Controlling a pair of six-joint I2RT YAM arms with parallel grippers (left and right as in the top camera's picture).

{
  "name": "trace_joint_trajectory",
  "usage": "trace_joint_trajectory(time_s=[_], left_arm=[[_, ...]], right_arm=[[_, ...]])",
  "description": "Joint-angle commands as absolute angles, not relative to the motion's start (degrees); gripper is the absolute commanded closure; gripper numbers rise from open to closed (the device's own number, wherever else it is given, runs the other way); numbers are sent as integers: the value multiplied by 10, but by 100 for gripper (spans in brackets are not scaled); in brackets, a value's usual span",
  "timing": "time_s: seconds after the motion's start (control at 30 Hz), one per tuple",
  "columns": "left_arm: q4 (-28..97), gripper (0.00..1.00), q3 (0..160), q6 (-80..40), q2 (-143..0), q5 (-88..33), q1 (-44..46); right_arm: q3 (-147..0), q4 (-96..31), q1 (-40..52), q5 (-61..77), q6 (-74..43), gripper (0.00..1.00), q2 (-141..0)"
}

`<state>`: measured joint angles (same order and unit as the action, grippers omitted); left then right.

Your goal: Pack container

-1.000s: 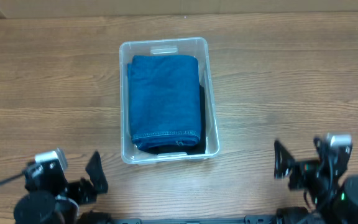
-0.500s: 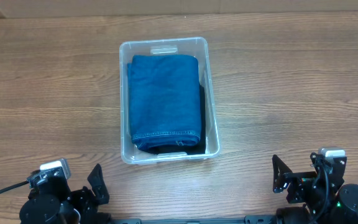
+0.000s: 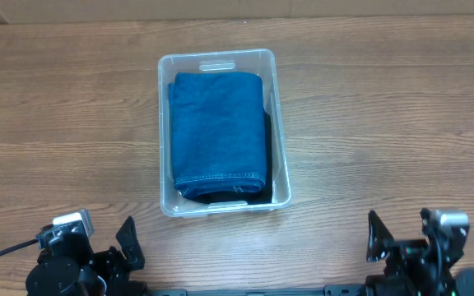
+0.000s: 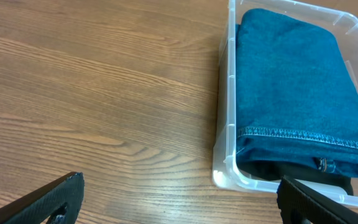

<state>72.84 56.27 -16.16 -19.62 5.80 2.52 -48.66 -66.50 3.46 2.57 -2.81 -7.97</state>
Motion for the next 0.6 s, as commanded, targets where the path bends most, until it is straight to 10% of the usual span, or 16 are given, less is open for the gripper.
trace_joint_trajectory(time_s=[0.0, 0.3, 0.57], left_arm=[[727, 0, 560, -167, -194, 65, 27], [727, 0, 560, -167, -194, 65, 27], [727, 0, 560, -167, -194, 65, 27]], right_arm=[[-432, -641, 35, 35, -25, 0, -3], [-97, -150, 36, 36, -11, 0, -2], [-22, -82, 37, 31, -11, 0, -6]])
